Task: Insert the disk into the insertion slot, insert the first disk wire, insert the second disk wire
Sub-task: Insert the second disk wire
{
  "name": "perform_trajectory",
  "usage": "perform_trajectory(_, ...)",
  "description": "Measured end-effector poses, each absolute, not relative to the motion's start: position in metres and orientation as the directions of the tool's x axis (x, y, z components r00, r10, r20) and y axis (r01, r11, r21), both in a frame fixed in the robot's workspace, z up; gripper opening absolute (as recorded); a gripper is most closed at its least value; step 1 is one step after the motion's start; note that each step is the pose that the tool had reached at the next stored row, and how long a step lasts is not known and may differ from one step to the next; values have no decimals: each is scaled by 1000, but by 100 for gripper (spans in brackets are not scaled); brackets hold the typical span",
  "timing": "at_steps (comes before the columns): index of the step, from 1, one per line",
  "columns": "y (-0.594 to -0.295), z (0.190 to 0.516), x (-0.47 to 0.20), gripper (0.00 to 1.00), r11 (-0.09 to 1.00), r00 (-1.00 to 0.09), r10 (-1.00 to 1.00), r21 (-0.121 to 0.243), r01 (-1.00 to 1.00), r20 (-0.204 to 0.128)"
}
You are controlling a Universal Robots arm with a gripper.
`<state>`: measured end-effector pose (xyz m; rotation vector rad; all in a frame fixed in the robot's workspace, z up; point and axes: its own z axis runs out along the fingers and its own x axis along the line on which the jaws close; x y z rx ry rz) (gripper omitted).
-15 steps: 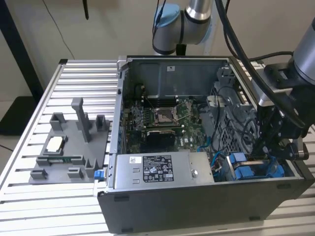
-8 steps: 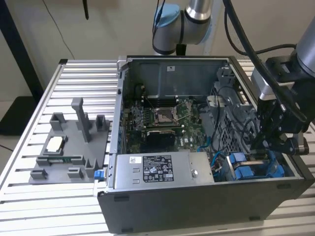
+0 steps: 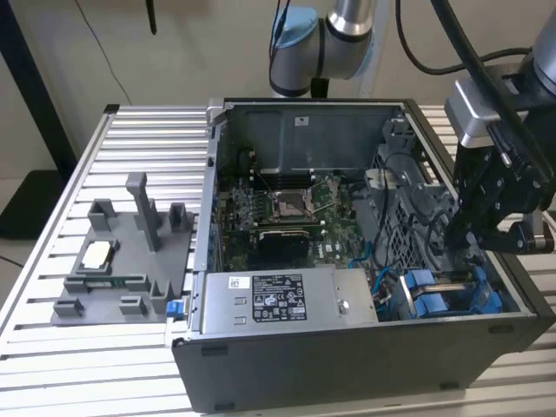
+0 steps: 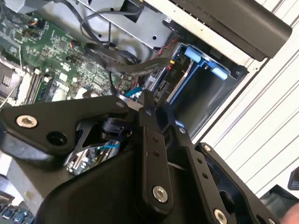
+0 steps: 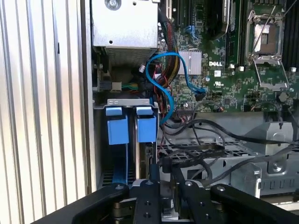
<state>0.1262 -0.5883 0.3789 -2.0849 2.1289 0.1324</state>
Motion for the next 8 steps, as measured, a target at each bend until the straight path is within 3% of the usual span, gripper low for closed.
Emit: perform_trajectory(8, -588, 379, 108, 24, 27, -11, -977, -74, -997, -212)
